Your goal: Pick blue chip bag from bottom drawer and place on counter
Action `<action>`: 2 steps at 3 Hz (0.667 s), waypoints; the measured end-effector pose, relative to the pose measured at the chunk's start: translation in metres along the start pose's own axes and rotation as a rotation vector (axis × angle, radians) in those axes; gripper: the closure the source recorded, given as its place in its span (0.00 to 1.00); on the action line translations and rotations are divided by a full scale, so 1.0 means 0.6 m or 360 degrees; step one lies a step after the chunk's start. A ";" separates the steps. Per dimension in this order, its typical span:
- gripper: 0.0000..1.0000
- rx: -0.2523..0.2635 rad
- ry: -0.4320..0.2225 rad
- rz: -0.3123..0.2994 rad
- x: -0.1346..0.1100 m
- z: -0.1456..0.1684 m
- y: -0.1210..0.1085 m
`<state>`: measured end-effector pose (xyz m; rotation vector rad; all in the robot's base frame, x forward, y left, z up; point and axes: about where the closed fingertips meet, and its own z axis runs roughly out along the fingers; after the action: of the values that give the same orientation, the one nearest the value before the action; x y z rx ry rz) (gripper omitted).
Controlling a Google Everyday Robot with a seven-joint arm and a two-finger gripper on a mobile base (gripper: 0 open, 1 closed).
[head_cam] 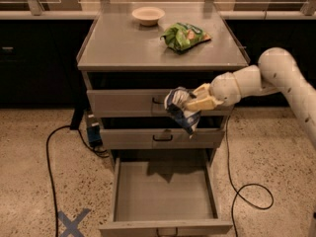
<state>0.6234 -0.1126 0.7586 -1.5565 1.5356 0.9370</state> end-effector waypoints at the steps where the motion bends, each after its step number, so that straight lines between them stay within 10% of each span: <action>1: 1.00 -0.0014 -0.0027 -0.0069 -0.068 -0.025 -0.047; 2: 1.00 0.0023 -0.0055 -0.0116 -0.123 -0.054 -0.091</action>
Offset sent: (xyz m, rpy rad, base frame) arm 0.1243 -0.0456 0.1942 0.0817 -0.2497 -0.0758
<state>0.6770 -0.1075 0.8396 -1.5675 1.4485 0.9055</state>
